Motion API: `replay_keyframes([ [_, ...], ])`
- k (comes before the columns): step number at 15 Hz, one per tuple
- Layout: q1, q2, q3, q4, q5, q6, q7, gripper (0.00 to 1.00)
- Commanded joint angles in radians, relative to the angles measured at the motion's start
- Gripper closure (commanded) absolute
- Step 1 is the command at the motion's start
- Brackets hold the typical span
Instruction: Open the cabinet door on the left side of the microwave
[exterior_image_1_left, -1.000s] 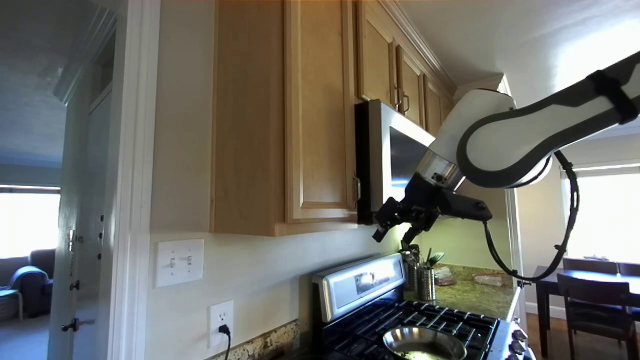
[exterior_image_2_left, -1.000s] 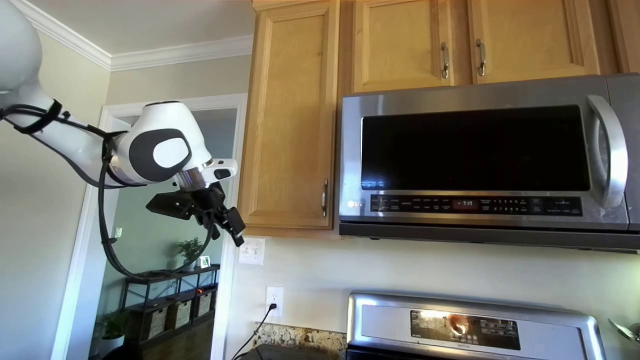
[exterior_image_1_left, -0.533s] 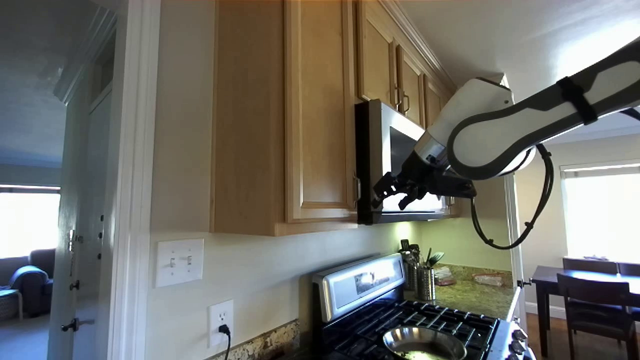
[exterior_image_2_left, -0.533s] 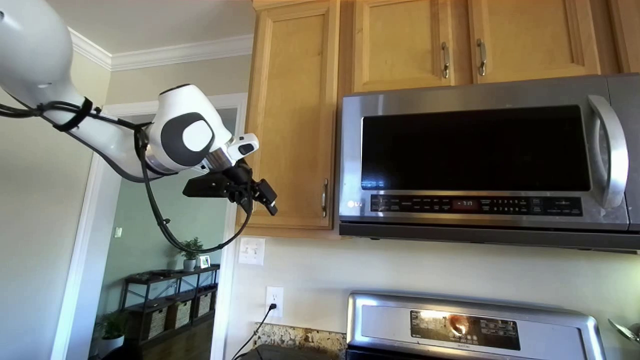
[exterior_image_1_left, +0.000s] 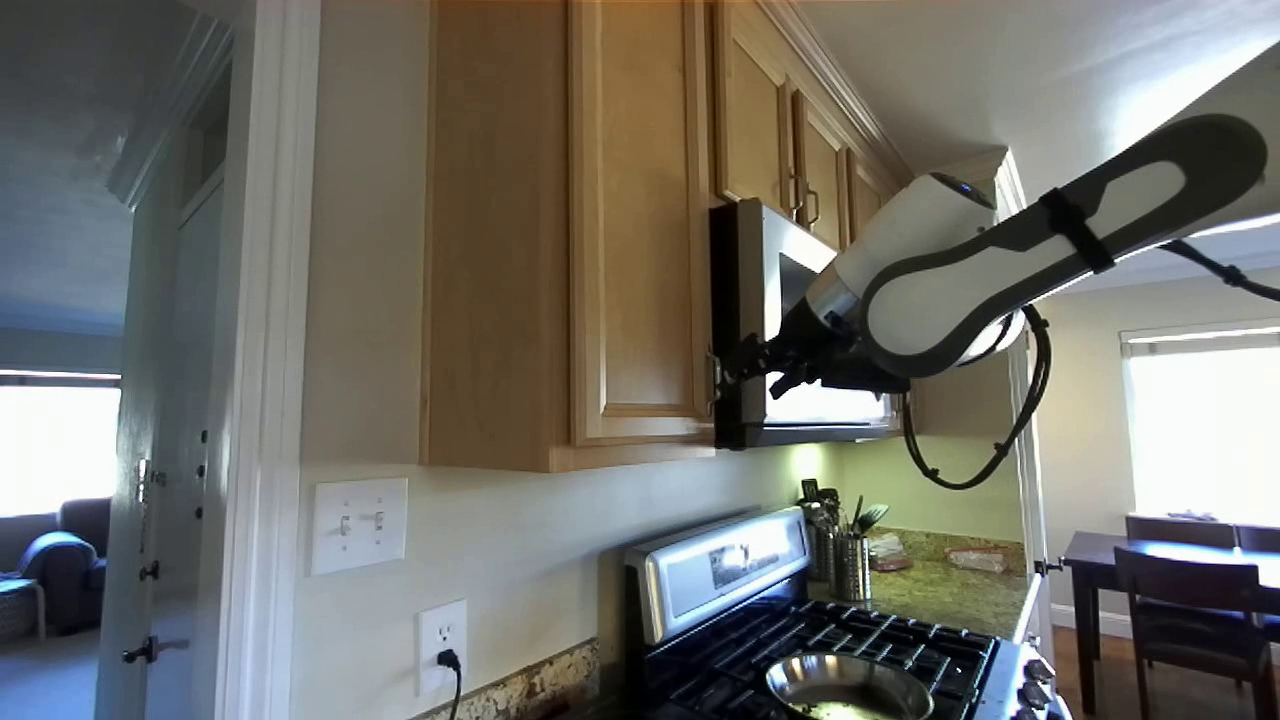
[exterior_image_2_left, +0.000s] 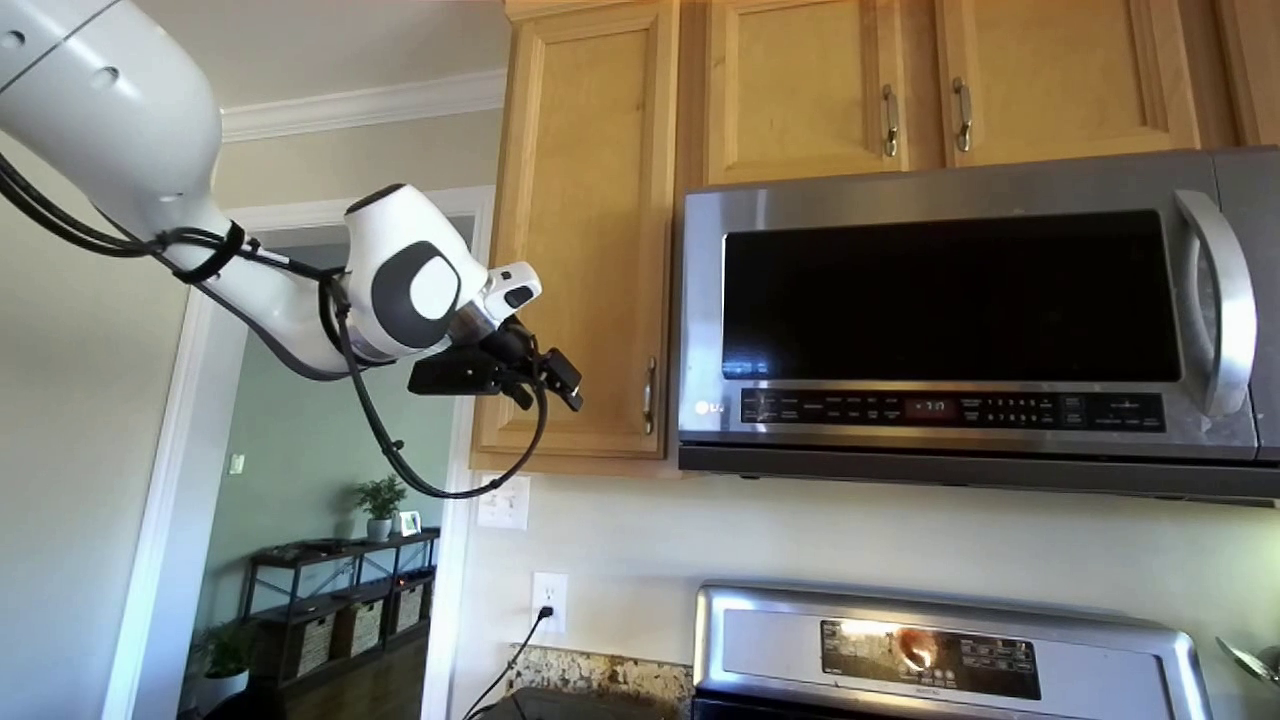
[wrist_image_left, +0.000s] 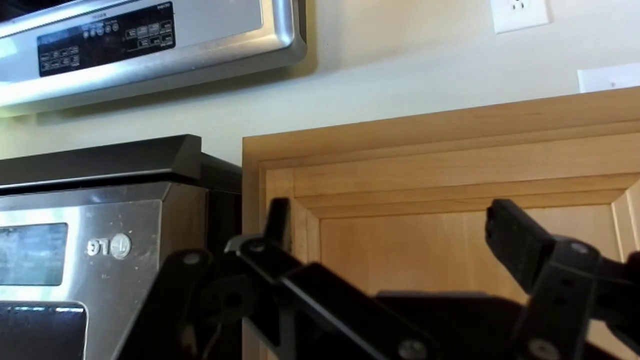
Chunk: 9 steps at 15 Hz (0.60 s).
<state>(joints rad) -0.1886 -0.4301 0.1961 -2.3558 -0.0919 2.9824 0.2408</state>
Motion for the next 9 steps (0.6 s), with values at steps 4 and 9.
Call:
replay_keyframes([
  [4,-0.031,0.019,0.009,0.026,-0.011,0.023,0.017,0.0],
  [9,-0.128,0.066,0.033,0.106,-0.037,0.039,0.037,0.0],
])
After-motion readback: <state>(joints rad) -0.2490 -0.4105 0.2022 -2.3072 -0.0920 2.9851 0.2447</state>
